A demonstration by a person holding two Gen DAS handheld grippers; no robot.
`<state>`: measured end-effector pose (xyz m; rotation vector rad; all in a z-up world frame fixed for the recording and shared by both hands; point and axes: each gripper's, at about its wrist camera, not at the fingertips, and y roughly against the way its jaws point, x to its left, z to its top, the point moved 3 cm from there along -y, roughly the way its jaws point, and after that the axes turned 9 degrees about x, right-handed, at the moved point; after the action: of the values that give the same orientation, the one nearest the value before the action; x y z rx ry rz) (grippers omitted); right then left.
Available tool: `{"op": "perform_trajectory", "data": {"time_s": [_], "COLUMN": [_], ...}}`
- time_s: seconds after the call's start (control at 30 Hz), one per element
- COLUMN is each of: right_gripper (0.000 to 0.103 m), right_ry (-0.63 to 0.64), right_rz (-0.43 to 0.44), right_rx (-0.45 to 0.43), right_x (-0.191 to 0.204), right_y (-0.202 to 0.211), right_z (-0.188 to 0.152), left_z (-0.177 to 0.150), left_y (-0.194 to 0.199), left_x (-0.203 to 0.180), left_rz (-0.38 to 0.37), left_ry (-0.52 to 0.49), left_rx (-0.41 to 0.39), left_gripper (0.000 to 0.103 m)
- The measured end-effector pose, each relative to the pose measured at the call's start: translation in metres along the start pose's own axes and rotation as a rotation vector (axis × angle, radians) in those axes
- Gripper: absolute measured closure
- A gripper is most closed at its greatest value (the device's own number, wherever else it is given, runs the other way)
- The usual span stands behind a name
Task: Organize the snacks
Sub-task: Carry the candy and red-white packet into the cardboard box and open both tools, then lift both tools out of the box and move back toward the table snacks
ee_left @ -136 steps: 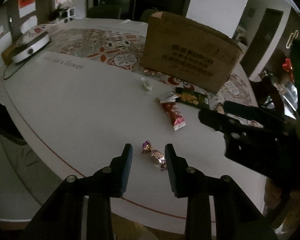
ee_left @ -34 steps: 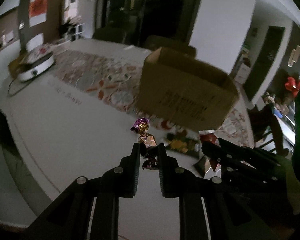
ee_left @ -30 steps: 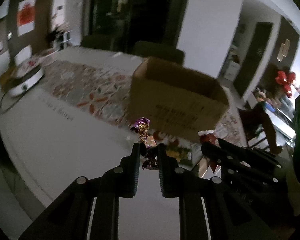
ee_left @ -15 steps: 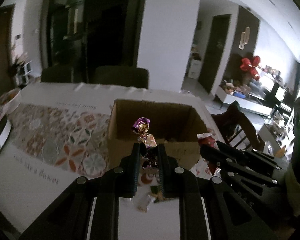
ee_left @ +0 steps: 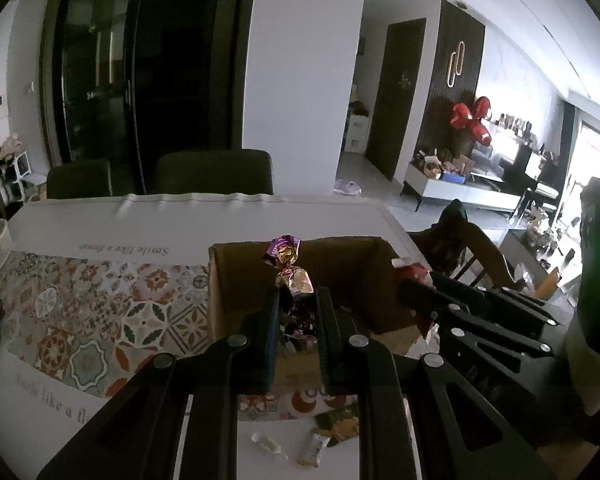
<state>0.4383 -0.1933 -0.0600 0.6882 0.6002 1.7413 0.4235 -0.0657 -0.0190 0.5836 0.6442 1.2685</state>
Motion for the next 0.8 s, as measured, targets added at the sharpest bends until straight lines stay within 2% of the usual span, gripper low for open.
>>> {"op": "perform_trajectory", "data": {"time_s": [0.2, 0.6, 0.7, 0.77, 0.8], "right_gripper": [0.080, 0.080, 0.079, 0.078, 0.076], "right_ry": [-0.009, -0.035, -0.048, -0.059, -0.064], "right_rz": [-0.003, -0.032, -0.041, -0.043, -0.041], "right_rx": [0.019, 0.088, 0.093, 0.107, 0.111], "right_x": [-0.007, -0.021, -0.024, -0.026, -0.027], "right_y": [-0.021, -0.067, -0.072, -0.076, -0.077], "right_z": [0.019, 0.033, 0.035, 0.036, 0.036], "left_z": [0.017, 0.037, 0.037, 0.037, 0.037], "left_y": [-0.022, -0.067, -0.073, -0.074, -0.074], "left_x": [0.004, 0.012, 0.014, 0.016, 0.017], "left_rz": [-0.004, -0.033, -0.037, -0.038, -0.035], "left_ry": [-0.021, -0.030, -0.024, -0.021, -0.021], "left_rx": [0.024, 0.089, 0.096, 0.094, 0.093], "left_gripper": [0.085, 0.085, 0.077, 0.066, 0.065]}}
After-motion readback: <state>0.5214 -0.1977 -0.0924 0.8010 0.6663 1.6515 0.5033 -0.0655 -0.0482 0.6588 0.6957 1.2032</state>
